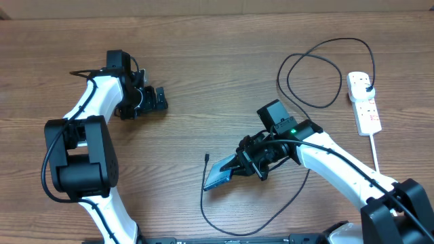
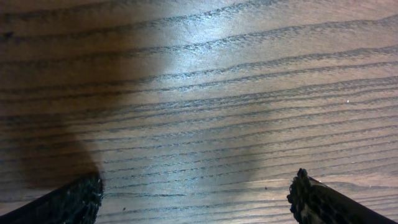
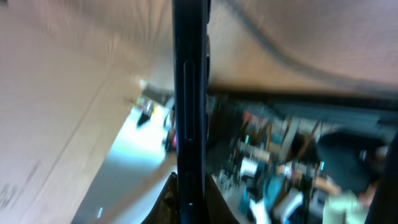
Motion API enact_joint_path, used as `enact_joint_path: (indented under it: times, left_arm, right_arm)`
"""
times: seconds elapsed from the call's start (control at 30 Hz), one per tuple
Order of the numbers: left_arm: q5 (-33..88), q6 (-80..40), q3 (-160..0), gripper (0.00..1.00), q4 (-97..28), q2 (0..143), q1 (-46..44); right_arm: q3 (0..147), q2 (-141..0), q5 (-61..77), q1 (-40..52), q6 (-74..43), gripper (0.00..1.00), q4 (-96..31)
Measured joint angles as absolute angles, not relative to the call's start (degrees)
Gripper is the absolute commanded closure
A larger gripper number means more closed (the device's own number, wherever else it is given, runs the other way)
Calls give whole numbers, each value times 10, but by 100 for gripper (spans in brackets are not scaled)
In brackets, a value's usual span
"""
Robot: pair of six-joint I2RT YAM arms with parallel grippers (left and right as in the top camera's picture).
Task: Plug charger to phone and switch on socket
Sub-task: 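Rotate the held phone upright with the right gripper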
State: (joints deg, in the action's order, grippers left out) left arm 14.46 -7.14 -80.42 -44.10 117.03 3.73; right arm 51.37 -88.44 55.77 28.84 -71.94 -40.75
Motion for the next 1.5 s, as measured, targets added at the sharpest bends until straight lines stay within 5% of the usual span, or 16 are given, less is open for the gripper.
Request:
enact_joint_path:
  times: [0.47,0.9,1.5]
  left_arm:
    - [144,-71,-804,1,-441,1170,37]
    - [144,-71,-804,1,-441,1170,37]
    - [143,-71,-803,1,-415,1170,37]
  right_arm:
    - [514,-884,315,288,-657,96,-382]
    - [514,-884,268,286,-386,96,-287]
    - [513,-884,176,286,-336,96,-293]
